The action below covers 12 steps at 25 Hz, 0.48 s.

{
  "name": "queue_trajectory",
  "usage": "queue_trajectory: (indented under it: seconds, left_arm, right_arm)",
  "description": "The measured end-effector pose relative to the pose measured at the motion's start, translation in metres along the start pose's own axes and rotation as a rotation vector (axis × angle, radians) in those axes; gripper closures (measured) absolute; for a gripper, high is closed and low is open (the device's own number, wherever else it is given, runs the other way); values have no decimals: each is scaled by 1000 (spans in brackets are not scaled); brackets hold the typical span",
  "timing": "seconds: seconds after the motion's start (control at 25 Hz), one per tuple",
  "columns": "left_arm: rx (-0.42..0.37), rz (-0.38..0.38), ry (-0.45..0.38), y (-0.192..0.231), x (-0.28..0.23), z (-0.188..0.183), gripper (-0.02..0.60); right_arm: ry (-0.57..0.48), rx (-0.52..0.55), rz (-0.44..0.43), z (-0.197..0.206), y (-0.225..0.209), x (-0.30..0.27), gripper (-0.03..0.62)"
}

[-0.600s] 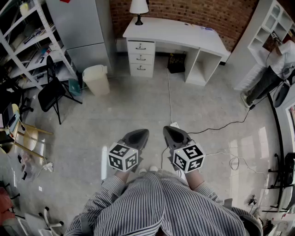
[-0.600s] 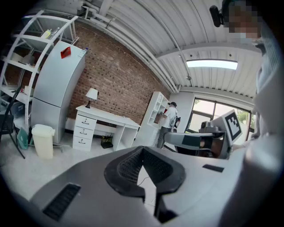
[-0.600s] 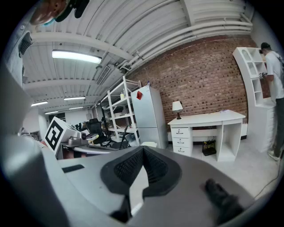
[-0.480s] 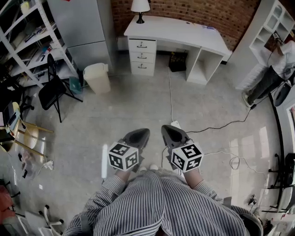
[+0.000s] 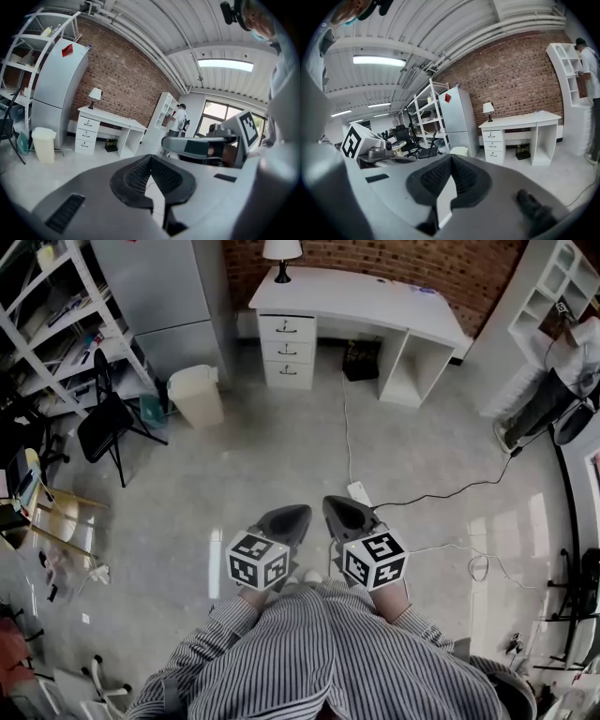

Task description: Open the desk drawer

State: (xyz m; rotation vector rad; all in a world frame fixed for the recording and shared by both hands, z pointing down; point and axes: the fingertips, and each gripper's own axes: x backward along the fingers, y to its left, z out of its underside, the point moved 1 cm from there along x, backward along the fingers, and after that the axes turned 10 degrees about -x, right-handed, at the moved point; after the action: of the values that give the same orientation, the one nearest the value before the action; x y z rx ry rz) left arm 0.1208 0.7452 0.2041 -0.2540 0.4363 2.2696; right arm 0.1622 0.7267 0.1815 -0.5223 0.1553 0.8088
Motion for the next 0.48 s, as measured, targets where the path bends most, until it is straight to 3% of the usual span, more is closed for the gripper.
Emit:
queue_trajectory:
  seconds: [0.16,0.32,0.48]
  left_arm:
    - [-8,31,0,8,-9,-11,571]
    - [-14,-52,-56,19,-18,-29,571]
    - [33,-106,-90,19,-27,-31,571]
  right_arm:
    - [-17,17,2,-19,-9,-8,579]
    - [-54,22,-2,-33,-17,-8,579]
    - [-96,17,5,-38,-31,0,579]
